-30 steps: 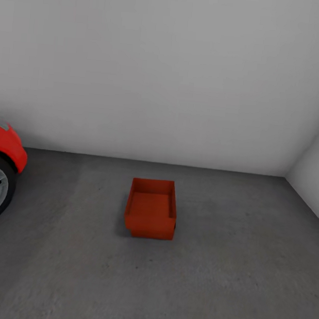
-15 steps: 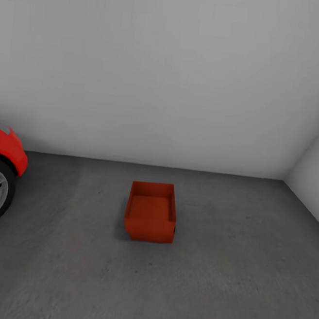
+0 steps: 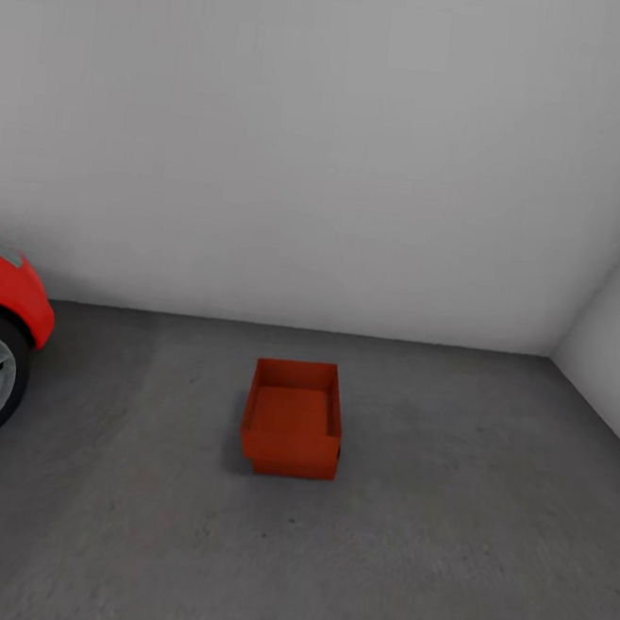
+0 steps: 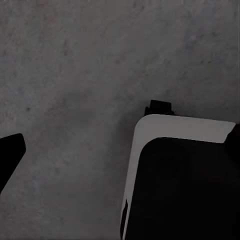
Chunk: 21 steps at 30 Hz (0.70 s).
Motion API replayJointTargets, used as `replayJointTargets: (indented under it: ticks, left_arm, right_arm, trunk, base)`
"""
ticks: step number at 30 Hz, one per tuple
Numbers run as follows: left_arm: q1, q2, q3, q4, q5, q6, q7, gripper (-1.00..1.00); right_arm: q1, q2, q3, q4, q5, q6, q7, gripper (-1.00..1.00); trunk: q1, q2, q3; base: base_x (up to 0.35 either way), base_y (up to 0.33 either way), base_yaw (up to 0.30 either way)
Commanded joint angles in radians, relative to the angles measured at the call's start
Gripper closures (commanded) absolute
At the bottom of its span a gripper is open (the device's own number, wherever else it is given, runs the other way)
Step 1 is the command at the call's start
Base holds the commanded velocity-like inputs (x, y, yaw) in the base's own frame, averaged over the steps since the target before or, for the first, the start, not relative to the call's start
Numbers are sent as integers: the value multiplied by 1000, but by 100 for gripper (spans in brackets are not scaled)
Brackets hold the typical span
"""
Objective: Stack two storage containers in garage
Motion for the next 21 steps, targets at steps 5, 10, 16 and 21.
replayJointTargets:
  ticks: [5, 10, 16, 21]
  left_arm:
    - [0, 0, -9, 0, 9, -3, 2, -100]
    - [0, 0, -9, 0, 9, -3, 2, -100]
    - [0, 0, -9, 0, 9, -3, 2, -100]
    - [0, 0, -9, 0, 9, -3, 2, -100]
  right_arm:
    - [-1, 0, 8, 3, -8, -6, -2, -100]
    - [-1, -1, 8, 3, -8, -4, -2, -100]
    - [-1, -1, 8, 3, -8, -6, -2, -100]
    - [-1, -1, 8, 3, -8, -8, -1, -100]
  trunk:
    - [0, -1, 7]
    - [0, -1, 15]
    - [0, -1, 25]
    - [0, -1, 33]
  base:
    - [0, 0, 0]
    - [0, 0, 0]
    - [0, 0, 0]
    - [0, 0, 0]
